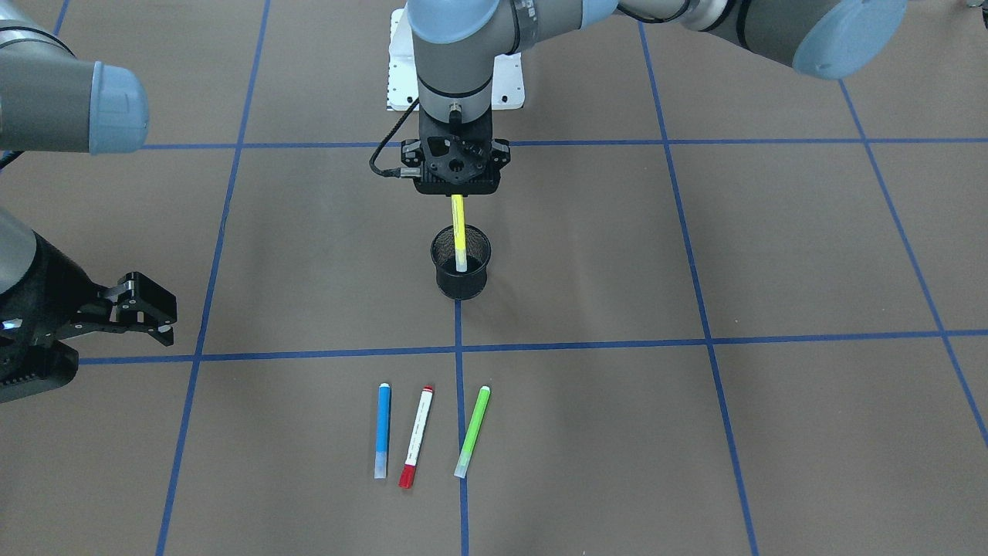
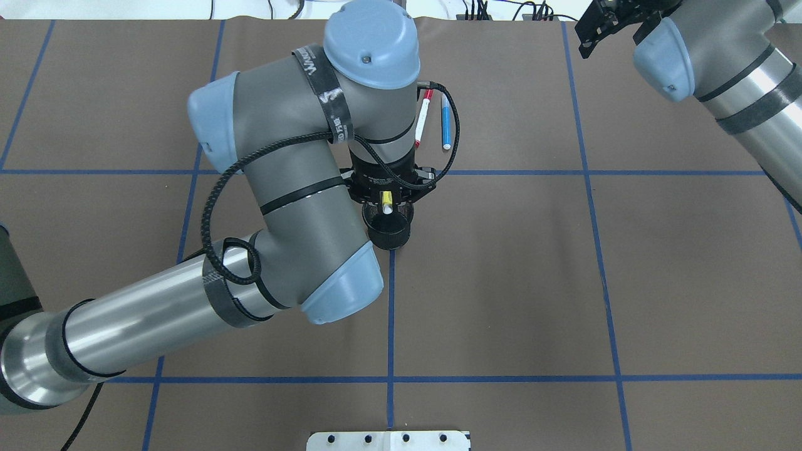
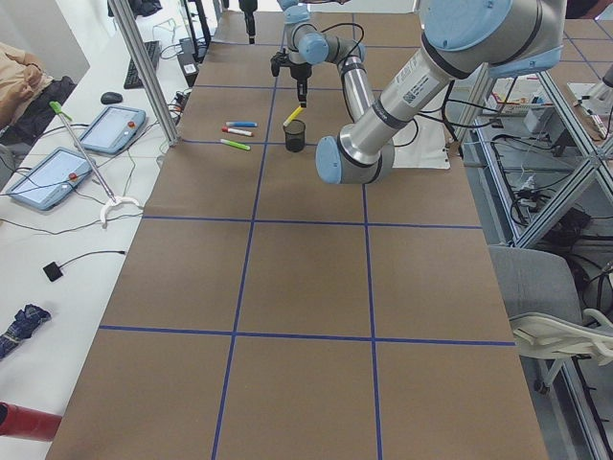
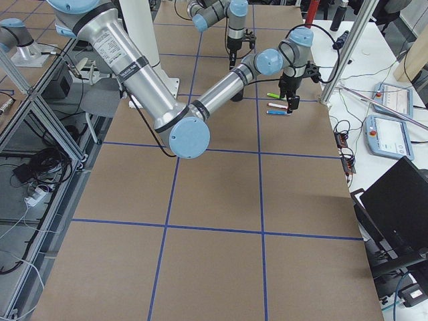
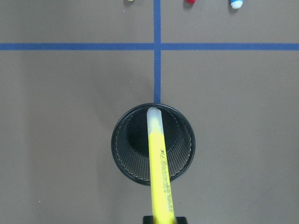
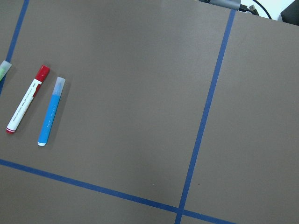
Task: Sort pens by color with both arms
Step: 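Lift the yellow highlighter out and carry it toward the green highlighter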
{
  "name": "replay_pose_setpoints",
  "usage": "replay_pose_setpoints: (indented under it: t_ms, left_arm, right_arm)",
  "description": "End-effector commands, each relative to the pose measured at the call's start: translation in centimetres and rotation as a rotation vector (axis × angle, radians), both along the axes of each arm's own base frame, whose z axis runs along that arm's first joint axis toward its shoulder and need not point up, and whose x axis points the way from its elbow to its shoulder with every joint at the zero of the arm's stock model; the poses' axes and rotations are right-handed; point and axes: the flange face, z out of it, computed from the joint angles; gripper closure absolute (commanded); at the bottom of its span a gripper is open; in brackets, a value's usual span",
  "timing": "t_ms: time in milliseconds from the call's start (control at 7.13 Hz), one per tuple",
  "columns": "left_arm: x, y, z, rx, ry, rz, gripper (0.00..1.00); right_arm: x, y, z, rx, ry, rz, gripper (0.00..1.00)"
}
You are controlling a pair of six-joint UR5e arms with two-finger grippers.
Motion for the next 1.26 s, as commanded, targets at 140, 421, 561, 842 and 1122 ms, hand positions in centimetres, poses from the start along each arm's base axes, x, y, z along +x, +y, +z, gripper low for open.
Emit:
replay_pose_setpoints:
  t_ms: [140,421,561,842,1122]
  left_arm:
    - [-5.4,0.3,-0.9,0.083,0.056,-0.071,1.00]
    - [-5.3,-0.9,1.5,0.161,0.064,-0.135,1.00]
    - [-5.0,-1.7,4.2,0.230,0.103,-0.179,1.00]
    - [-3.4,-3.7,7.2,0.304,0.158,-0.229,1.00]
    - [1.1,-8.4,12.7,0.396,0.191,-0.322,1.00]
  right_arm:
    - [0.1,0.0,0.1,-0.002,0.000,0.003,0.00]
    - [-0.2,0.1,0.2,-0.004,-0.002,0.003,0.00]
    - [-0.4,0.2,0.2,-0.004,-0.002,0.000,0.00]
    - [-0.6,0.3,0.5,-0.007,-0.001,-0.003,0.00]
    - [-0.6,0.2,0.8,-0.010,0.003,-0.002,0.00]
